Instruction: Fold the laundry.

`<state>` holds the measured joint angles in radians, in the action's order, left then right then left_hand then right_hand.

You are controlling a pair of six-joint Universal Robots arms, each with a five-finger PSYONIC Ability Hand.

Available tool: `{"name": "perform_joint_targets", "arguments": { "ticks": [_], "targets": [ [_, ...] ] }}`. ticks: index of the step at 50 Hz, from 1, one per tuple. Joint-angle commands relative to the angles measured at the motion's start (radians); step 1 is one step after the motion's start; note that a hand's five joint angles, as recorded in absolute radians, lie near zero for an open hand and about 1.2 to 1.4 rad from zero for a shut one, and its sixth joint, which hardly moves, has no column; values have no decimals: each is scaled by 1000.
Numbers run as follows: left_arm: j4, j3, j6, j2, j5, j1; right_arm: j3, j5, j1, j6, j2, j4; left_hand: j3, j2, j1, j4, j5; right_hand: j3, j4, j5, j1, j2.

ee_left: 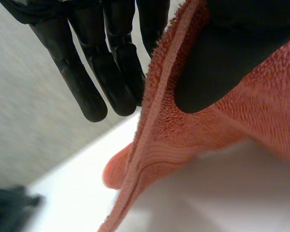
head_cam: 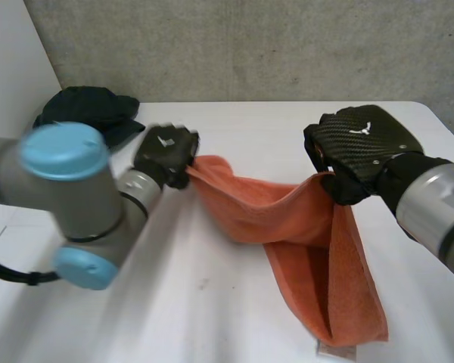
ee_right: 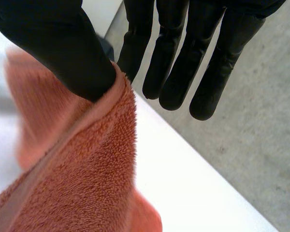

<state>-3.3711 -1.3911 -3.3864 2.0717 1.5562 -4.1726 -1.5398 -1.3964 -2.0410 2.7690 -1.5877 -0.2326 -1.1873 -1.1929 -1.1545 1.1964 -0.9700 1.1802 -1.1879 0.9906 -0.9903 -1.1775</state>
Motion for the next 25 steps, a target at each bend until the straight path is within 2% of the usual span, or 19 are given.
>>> {"name": "perform_joint_targets", "arguments": {
  "ticks": [1,6,10,15,16,17,18,19,25],
  "targets": [
    [27,-164,-100,-327,5,-26,122,-6,22,-42,185,1,-209,-203,-242,200,-252,216,-208,231,-406,-219],
    [82,-220,-108,-413,5,-24,219,-6,19,-43,313,-2,-209,-203,-242,200,-252,216,-208,231,-406,-219],
    [119,-244,-113,-415,8,-26,285,-1,12,-43,397,-7,-209,-203,-242,200,-252,216,-208,231,-406,-219],
    [127,-244,-162,-372,12,-38,329,60,-28,-43,481,-83,-209,-203,-242,200,-252,216,-208,231,-406,-219],
    [127,-244,-175,-360,12,-43,339,71,-30,-40,486,-108,-209,-203,-242,200,-252,57,-50,72,-247,-60],
    [125,-243,-201,-338,12,-60,348,80,-30,-32,489,-131,-209,-203,-242,200,-252,-206,214,-191,16,203],
    [124,-243,-215,-329,12,-69,352,80,-30,-28,489,-151,-209,-203,-242,200,-252,-505,513,-490,315,502],
    [122,-241,-228,-321,12,-78,351,86,-27,-17,483,-184,-209,-203,-242,200,-252,-964,972,-949,774,962],
    [110,-201,-258,-240,7,-106,322,37,36,110,439,-201,-209,-203,-242,200,-252,-1006,1013,-991,816,1003]
  ]
}}
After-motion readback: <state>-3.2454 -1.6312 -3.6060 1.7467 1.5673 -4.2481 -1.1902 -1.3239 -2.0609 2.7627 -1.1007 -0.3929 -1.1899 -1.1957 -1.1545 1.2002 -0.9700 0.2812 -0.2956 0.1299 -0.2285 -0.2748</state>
